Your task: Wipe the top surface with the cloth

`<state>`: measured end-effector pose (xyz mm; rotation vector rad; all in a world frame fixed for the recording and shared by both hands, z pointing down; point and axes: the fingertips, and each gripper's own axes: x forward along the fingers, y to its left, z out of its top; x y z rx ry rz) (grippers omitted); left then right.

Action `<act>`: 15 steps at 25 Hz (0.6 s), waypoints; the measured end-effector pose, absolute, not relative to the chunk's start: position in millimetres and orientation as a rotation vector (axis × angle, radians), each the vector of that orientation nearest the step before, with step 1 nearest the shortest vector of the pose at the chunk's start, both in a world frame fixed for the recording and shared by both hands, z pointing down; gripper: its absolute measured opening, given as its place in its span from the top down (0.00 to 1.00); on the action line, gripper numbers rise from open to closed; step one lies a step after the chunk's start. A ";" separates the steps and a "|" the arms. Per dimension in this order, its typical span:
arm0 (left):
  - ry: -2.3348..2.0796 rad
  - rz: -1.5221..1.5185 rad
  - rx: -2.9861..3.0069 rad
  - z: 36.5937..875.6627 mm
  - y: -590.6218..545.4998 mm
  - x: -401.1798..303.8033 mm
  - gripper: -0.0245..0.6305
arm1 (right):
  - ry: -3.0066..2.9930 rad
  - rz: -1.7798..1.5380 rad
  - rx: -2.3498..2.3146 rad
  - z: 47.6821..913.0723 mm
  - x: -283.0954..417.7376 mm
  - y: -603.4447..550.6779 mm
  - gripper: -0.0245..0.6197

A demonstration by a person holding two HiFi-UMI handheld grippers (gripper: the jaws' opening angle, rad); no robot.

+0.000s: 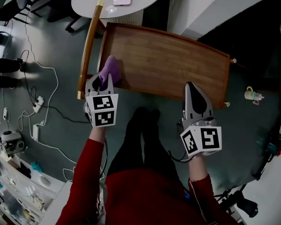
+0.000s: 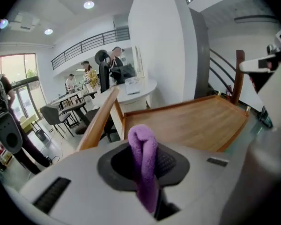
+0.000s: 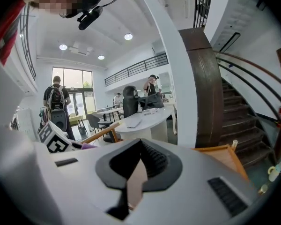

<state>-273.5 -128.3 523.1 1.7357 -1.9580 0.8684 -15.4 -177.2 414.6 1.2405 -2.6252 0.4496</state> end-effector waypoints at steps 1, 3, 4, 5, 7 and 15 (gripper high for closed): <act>-1.964 0.824 1.802 505.9 -133.3 -265.3 0.86 | -2.635 0.441 1.258 412.0 -14.4 -179.2 0.94; -1.974 0.710 1.968 461.9 -147.2 -244.8 0.86 | -2.660 0.410 1.308 401.8 -11.8 -183.9 0.94; -1.976 0.649 2.052 437.6 -152.7 -232.6 0.86 | -2.675 0.390 1.331 393.6 -10.1 -185.4 0.94; -1.974 0.589 2.131 413.3 -157.2 -219.7 0.86 | -2.690 0.367 1.354 383.3 -8.1 -186.4 0.94; -1.955 0.472 2.265 369.9 -164.2 -193.1 0.86 | -2.717 0.312 1.400 359.0 -2.6 -187.0 0.94; -1.809 0.340 2.509 327.9 -167.5 -110.6 0.86 | -2.725 0.222 1.589 321.4 40.7 -176.7 0.94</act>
